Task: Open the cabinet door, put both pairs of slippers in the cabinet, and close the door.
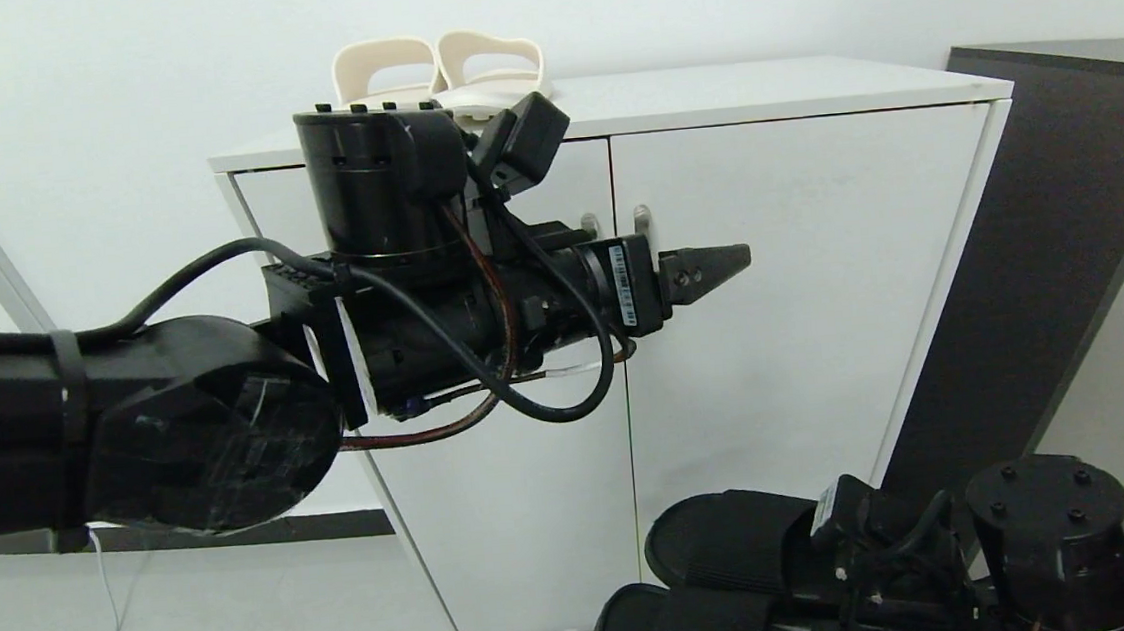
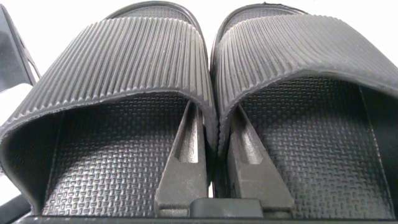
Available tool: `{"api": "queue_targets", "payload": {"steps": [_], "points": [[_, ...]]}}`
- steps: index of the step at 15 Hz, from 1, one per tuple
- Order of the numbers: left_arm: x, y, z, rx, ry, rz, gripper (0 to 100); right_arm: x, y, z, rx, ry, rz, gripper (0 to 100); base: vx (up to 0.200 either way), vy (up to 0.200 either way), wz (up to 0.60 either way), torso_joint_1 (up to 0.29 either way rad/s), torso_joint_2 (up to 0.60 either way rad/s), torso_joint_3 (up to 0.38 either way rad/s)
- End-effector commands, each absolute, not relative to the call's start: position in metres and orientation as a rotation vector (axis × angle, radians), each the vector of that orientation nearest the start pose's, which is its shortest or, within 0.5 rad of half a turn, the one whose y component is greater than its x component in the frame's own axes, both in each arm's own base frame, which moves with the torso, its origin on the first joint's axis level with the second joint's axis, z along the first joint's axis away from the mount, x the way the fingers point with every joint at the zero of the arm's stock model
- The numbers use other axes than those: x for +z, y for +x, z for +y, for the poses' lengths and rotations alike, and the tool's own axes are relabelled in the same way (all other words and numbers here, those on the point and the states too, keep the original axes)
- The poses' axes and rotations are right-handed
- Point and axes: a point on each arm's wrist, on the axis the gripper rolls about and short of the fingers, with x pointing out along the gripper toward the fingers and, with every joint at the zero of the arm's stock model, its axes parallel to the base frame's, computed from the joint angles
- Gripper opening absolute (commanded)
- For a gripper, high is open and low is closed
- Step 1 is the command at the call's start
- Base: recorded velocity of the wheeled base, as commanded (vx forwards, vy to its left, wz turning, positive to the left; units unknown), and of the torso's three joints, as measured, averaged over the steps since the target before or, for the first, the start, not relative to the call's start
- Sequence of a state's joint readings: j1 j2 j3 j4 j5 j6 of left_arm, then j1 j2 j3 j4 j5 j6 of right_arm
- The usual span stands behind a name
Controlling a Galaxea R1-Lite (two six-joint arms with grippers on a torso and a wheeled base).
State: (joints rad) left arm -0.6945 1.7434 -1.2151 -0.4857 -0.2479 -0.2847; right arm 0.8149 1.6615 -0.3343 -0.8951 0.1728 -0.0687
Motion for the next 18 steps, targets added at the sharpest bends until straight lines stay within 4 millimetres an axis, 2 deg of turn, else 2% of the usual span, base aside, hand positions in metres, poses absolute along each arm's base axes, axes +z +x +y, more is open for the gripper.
{"api": "queue_targets", "payload": {"steps": [1,8,12,13,18], "points": [[0.268,0.266,-0.223,-0.913,-0.255,0.175,100,0.104,0.158,0.174,0.989,-0.205,0.396,0,0.0,0.0,0.0,0.0,0.0,0.0],[0.256,0.293,-0.233,-0.874,-0.251,0.188,100,0.104,0.158,0.174,0.988,-0.206,0.397,0,0.0,0.0,0.0,0.0,0.0,0.0],[0.252,0.3,-0.235,-0.867,-0.253,0.194,100,0.102,0.155,0.173,0.999,-0.21,0.407,0,0.0,0.0,0.0,0.0,0.0,0.0],[0.252,0.301,-0.234,-0.862,-0.255,0.194,0,0.102,0.153,0.173,1.005,-0.211,0.409,0,0.0,0.0,0.0,0.0,0.0,0.0],[0.255,0.299,-0.231,-0.861,-0.267,0.193,0,0.1,0.146,0.172,1.057,-0.209,0.42,0,0.0,0.0,0.0,0.0,0.0,0.0]]}}
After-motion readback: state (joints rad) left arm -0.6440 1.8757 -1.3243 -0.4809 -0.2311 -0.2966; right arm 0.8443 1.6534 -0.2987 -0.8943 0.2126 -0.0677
